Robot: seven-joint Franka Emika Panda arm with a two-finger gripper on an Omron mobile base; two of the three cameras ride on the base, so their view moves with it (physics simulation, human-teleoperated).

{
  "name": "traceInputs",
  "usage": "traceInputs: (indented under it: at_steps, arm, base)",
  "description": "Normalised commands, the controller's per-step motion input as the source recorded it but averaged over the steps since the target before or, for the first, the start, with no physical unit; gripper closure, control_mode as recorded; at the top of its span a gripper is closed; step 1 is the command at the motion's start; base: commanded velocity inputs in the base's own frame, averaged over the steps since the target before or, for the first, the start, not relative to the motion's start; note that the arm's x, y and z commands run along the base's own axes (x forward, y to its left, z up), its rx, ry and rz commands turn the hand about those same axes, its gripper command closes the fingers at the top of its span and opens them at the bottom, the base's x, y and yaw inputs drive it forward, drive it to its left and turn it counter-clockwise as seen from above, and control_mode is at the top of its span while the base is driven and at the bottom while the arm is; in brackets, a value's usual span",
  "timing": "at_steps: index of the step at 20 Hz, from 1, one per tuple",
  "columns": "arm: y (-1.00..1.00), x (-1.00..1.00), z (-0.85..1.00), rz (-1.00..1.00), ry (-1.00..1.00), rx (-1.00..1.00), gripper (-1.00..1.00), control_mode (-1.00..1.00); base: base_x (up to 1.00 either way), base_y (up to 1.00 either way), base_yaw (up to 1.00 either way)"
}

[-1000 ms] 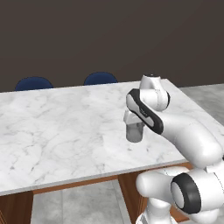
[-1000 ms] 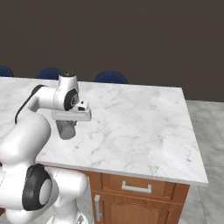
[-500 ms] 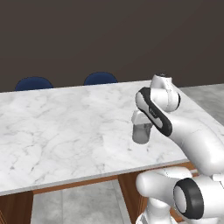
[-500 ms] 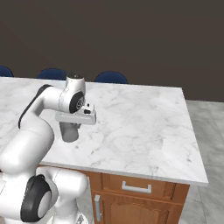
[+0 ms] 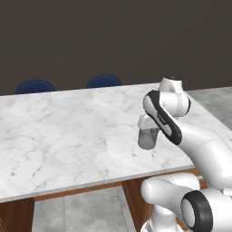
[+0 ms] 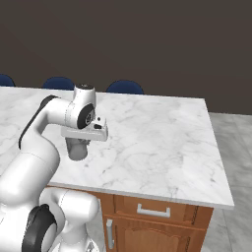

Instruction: Pick the jar and glass cup and place them in the sink. Then turn on the water.

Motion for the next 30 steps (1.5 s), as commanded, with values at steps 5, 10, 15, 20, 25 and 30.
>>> traceInputs:
  at_steps: [5,10,15,20,25,30]
  arm:
    - [0.00,-0.03,0.11,0.00,0.00,0.00,1.00,-1.00]
    - [-0.06,-0.12,0.24,0.00,0.00,0.00,1.00,-1.00]
    - [-0.16,-0.16,0.19,0.00,0.00,0.00,1.00,-1.00]
    - [-0.19,-0.21,0.11,0.00,0.00,0.00,1.00,-1.00]
    - [-0.06,-0.22,0.10,0.00,0.00,0.00,1.00,-1.00]
    - [0.00,-0.19,0.07,0.00,0.00,0.00,1.00,-1.00]
  base:
    - [0.00,0.00,0.00]
    - [0.00,0.00,0.00]
    - [0.00,0.00,0.00]
    - [0.00,0.00,0.00]
    - [0.00,0.00,0.00]
    - [0.00,0.00,0.00]
